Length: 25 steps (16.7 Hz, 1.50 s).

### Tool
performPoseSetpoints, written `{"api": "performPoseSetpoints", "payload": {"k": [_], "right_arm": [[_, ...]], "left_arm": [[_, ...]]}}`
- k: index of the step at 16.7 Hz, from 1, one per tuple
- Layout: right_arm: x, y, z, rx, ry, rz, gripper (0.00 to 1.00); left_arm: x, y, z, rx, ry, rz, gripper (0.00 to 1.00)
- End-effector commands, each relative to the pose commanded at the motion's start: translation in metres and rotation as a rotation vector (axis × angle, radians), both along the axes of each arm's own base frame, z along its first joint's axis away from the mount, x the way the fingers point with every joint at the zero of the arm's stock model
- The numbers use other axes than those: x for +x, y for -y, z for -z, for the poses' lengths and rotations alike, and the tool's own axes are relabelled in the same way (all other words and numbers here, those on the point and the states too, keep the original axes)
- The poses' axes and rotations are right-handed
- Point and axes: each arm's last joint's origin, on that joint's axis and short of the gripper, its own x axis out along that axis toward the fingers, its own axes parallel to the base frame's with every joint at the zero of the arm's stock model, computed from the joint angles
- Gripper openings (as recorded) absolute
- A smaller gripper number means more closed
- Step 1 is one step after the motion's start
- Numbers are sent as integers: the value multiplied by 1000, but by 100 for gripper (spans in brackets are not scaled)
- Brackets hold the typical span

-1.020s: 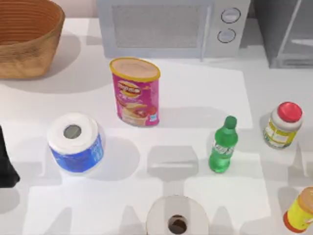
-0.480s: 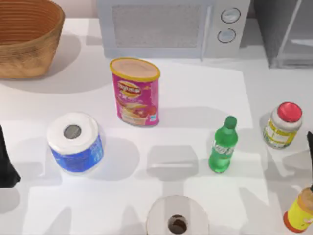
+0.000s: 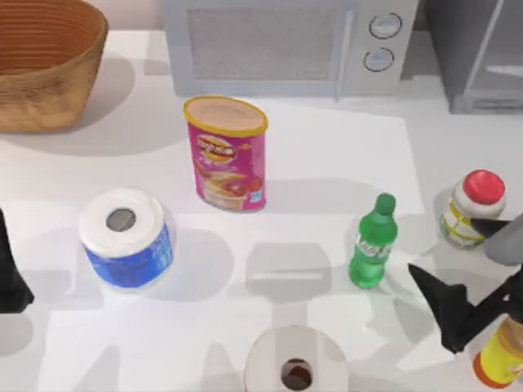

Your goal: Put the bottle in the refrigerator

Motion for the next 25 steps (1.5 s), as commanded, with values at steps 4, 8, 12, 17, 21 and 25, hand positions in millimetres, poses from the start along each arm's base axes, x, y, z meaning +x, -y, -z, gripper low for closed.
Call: {"api": "performPoseSetpoints", "payload": {"k": [4, 8, 12, 17, 21, 25], "right_arm": [[10, -17, 13, -26, -16, -109, 100], [13, -21, 16, -31, -11, -134, 100], [12, -20, 17, -32, -15, -128, 100], [31, -36, 14, -27, -4, -134, 100], [47, -53, 25, -28, -7, -136, 100], [52, -60, 39, -31, -11, -134, 100]], "left_arm": [[0, 0, 0, 0, 0, 0, 100], [0, 0, 0, 0, 0, 0, 100], [0, 0, 0, 0, 0, 0, 100], [0, 0, 0, 0, 0, 0, 100], [0, 0, 0, 0, 0, 0, 100], [0, 0, 0, 0, 0, 0, 100]]}}
